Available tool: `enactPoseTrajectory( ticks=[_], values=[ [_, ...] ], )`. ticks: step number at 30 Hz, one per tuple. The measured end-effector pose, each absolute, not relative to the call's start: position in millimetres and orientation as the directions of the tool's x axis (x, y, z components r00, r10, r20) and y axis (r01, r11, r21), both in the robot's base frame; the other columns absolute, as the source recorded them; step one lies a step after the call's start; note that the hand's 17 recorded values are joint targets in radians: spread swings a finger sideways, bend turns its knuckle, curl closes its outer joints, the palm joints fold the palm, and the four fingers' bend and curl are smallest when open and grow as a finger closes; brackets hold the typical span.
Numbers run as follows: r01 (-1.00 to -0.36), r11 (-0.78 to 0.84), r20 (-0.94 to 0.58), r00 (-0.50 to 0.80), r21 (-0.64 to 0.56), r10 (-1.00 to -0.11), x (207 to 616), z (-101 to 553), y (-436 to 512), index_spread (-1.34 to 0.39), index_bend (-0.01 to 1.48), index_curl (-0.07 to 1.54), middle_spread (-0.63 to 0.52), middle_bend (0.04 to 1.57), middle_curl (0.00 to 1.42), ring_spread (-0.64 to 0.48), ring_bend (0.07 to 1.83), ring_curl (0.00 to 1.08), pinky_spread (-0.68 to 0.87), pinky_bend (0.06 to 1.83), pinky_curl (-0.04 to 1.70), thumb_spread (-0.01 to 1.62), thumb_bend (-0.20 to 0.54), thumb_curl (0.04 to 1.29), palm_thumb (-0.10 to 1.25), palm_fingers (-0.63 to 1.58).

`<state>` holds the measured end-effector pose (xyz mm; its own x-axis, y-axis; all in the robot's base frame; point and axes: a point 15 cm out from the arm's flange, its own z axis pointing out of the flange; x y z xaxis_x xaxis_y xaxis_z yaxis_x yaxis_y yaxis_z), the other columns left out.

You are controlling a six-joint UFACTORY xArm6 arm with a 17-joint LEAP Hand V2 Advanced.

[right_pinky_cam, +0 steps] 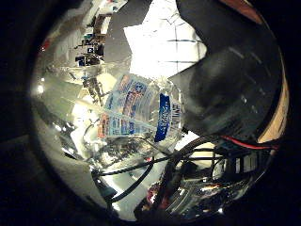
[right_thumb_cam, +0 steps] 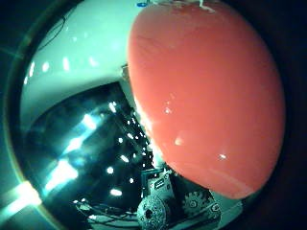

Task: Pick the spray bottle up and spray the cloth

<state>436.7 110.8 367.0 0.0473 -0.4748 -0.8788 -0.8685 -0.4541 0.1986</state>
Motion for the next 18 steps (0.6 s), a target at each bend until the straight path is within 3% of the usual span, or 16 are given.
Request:
enactPoseTrajectory(
  ticks=[9,18],
  values=[
    [-0.863,-0.432,-0.878,-0.027,0.262,-0.477,456,324,134,-0.2,1.27,0.69,-0.14,1.36,0.78,-0.24,1.32,0.87,-0.2,1.03,1.43,1.37,-0.008,0.36,0.9,1.12],
    [-0.872,-0.409,-0.872,-0.04,0.268,-0.487,461,322,138,-0.2,1.27,0.69,-0.14,1.36,0.78,-0.24,1.32,0.87,-0.2,1.04,1.43,1.37,-0.008,0.37,0.9,1.12]
  ],
)
